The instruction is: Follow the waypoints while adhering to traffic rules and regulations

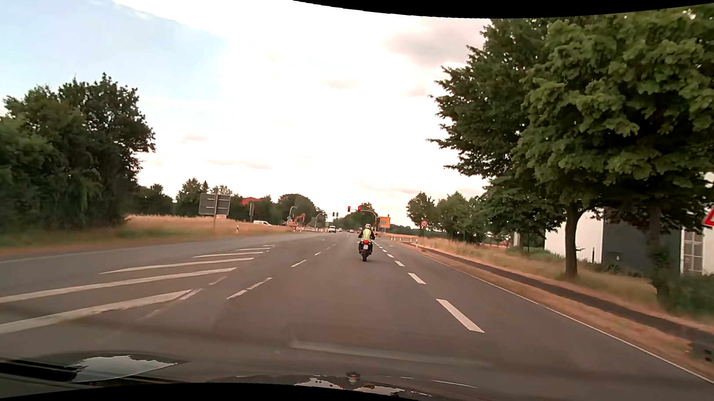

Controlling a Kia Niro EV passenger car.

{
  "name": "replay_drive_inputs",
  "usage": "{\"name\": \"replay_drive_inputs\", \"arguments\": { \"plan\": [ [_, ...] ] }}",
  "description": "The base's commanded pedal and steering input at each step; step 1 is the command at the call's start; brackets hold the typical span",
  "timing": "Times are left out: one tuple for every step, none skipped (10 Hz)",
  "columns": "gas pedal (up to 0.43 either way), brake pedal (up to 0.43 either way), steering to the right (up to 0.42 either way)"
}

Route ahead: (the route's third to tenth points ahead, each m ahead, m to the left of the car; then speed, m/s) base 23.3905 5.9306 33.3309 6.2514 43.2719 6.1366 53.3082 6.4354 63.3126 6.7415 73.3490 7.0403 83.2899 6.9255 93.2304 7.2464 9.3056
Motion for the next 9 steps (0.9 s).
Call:
{"name": "replay_drive_inputs", "arguments": {
  "plan": [
    [0.087,0.0,-0.003],
    [0.079,0.0,-0.003],
    [0.079,0.0,-0.003],
    [0.079,0.0,-0.003],
    [0.079,0.0,-0.003],
    [0.079,0.0,-0.003],
    [0.079,0.0,-0.003],
    [0.079,0.0,-0.003],
    [0.079,0.0,-0.003]
  ]
}}
